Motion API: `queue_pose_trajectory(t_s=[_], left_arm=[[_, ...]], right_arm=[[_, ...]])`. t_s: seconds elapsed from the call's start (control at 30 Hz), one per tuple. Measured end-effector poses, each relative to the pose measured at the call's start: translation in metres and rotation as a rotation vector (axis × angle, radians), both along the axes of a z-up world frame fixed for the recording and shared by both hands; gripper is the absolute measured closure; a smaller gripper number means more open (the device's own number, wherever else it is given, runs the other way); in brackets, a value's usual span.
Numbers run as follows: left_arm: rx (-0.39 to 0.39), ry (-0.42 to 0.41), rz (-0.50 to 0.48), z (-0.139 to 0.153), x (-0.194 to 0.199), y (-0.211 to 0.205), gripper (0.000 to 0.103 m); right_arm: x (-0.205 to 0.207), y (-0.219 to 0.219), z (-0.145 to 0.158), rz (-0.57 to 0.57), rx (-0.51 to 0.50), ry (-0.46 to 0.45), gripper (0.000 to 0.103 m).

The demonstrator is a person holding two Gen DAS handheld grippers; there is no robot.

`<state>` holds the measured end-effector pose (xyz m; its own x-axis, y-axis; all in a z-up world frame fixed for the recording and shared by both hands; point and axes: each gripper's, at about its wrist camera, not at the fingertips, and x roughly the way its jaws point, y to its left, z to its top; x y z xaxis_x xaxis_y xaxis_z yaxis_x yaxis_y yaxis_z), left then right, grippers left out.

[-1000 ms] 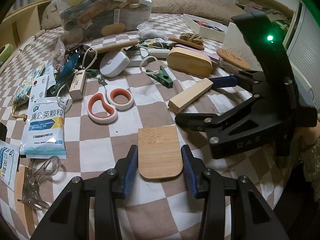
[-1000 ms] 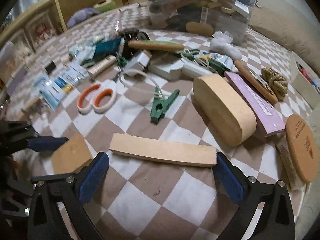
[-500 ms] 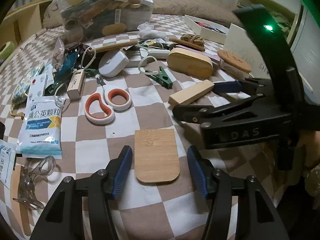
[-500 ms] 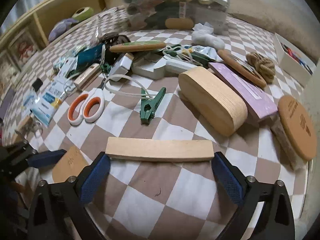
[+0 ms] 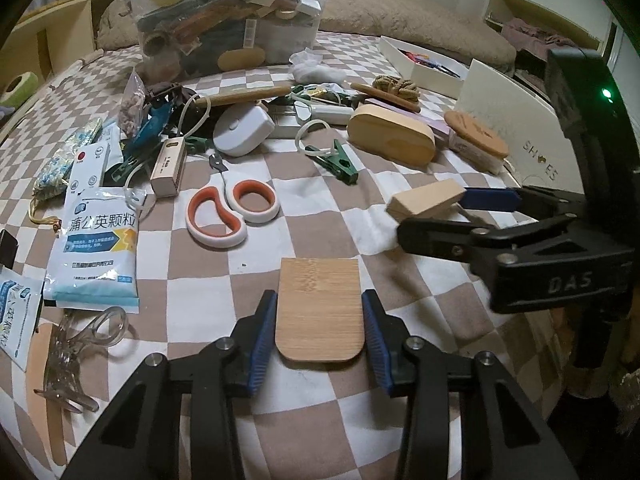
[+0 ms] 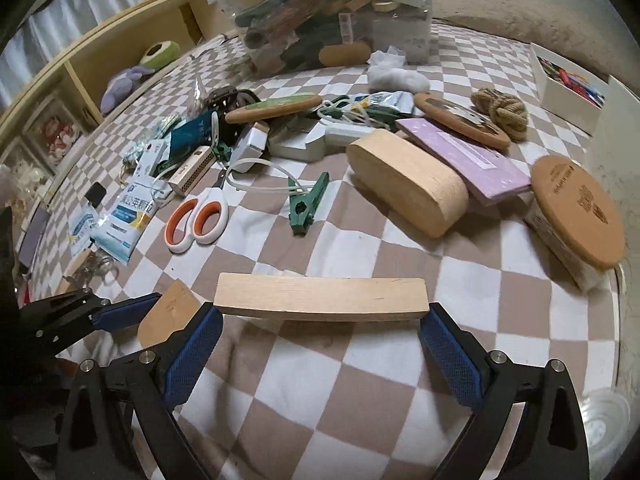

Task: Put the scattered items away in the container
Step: 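Carry the paddle in the left tool and stick in the right tool toward the white box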

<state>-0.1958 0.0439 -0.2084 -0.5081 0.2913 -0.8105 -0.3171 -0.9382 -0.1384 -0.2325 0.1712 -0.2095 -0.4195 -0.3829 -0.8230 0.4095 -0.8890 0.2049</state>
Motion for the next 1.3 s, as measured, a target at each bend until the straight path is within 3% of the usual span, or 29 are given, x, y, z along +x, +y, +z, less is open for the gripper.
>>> queue_pose_trajectory(t_s=[0.57,1.3], left_arm=[[0.016,0.027,0.016,0.008,0.005,-0.001,0.061],[0.057,0.112,-0.017,0.046,0.026,0.018,0.061]], right_arm=[[0.021,0.019,0.009,-0.078,0.017,0.013,0.004],[0.065,0.042,0.043,-0.154,-0.034,0.09,0.004]])
